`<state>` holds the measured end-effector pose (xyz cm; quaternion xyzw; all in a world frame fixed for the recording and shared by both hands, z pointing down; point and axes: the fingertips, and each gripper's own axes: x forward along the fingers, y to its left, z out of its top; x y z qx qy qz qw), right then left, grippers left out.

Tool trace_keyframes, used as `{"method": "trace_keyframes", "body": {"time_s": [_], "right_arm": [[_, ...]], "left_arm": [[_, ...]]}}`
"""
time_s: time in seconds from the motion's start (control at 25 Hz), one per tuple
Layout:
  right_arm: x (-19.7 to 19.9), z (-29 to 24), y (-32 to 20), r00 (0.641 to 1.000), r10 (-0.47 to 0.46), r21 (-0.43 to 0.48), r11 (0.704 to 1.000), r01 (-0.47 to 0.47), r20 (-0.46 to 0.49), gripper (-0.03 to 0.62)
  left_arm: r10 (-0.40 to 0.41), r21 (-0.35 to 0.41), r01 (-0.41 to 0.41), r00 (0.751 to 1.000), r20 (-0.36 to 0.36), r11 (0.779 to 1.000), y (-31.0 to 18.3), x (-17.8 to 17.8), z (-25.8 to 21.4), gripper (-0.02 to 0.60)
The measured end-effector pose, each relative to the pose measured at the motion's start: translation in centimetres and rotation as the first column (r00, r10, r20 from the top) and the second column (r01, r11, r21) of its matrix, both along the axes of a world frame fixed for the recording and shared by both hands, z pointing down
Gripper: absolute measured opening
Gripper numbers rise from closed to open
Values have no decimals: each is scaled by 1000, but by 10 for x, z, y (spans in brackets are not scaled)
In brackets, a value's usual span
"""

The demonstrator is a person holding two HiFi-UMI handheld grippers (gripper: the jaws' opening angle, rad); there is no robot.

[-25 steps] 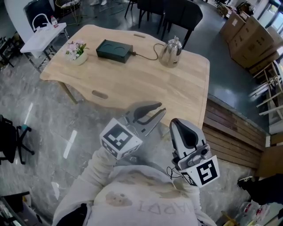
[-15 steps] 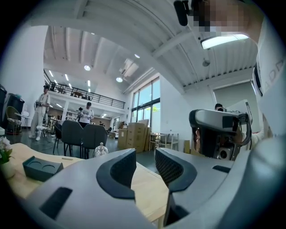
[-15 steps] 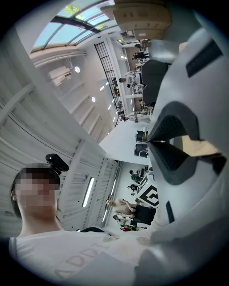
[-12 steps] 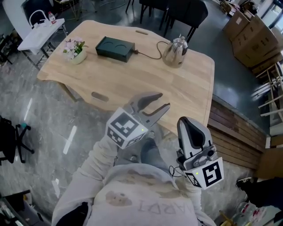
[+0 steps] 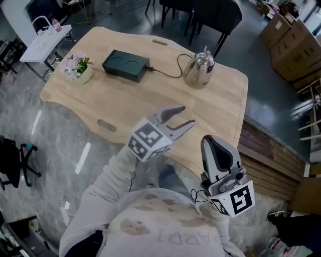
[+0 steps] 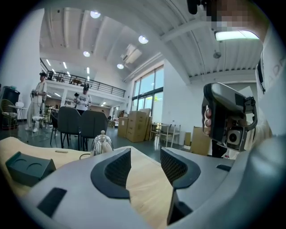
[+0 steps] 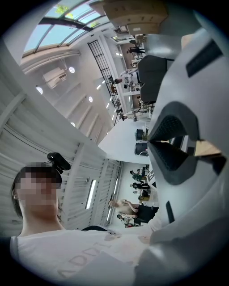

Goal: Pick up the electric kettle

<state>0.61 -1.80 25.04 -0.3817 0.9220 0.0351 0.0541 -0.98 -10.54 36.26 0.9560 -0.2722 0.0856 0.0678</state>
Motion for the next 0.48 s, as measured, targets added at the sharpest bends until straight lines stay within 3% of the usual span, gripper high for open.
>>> {"method": "trace_keyframes", "body": {"time_s": [0.48], "right_arm": [[48, 17, -82, 1000, 14, -60, 998, -14, 2, 18]], "left_arm": [[-2, -85, 6, 998, 57, 996, -102, 37, 51, 218]]}}
